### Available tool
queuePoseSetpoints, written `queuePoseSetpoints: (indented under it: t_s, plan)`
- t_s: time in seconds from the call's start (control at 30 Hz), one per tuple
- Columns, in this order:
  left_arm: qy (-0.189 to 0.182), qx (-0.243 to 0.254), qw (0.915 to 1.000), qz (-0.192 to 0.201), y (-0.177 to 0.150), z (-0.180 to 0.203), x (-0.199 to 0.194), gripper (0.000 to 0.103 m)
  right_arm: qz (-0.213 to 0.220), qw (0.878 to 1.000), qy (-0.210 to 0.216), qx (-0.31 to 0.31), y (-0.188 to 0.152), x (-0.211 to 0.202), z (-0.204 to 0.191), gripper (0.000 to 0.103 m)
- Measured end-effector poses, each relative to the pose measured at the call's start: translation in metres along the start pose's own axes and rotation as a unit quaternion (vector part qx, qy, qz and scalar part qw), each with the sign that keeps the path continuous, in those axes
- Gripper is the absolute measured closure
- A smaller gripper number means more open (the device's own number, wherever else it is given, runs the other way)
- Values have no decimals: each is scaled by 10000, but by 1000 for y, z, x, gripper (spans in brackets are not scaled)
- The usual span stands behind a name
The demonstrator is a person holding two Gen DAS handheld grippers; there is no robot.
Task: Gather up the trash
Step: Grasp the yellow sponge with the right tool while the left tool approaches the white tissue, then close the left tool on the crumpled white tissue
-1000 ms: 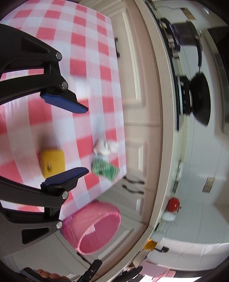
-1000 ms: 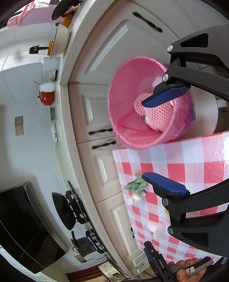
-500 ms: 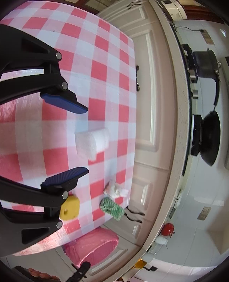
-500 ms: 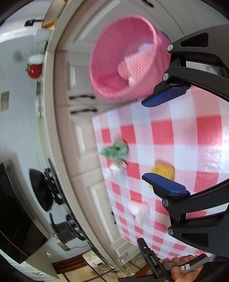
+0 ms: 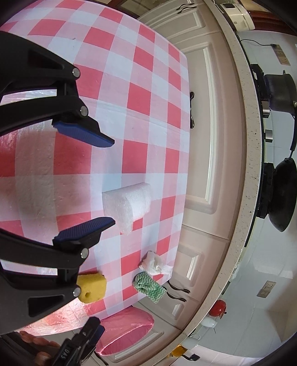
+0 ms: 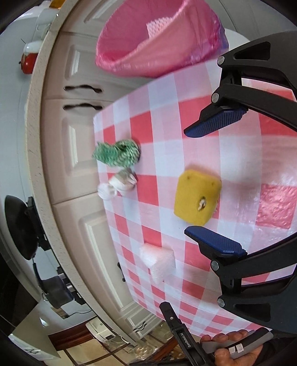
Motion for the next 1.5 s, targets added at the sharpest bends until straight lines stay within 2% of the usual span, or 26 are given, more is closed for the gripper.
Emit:
queuePoseSetpoints:
  t_s: [0.4,0.63,0.73,0.93,1.13,1.3,1.5]
  plan:
    - [-17,-37,9999,-97,0,-5,17,42,-403,9991,26,-154,-9,45,-22,23]
    - [-54,-7,9999,-117,1,-2,23,42,-624,9974,-106,-337,-14,67,-28,23]
    - [-68,12,9999,-129,2,1,26,42,-761,9961,-109,-430,-19,76,-30,37]
    - [-136,105,9998,-95,11,15,31,42,-718,9963,-36,-478,-16,72,-25,41]
    - [-354,355,9987,-27,32,53,43,42,-520,9980,-64,-359,2,56,-3,41]
    - [-646,613,9960,-18,49,100,62,42,-307,9991,-87,-268,21,40,16,41]
    - [-1001,829,9913,-180,60,150,93,42,-107,9997,-109,-199,37,20,39,41]
Point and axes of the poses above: each gripper's, at about its wrist camera, not at the fingertips, and x roughly the way its jaws point, z to its right, y to its top, the point moved 8 cm from there along x, roughly the way its jaws point, and after that the axes turned 1 degree about -x, right-handed, at the moved point
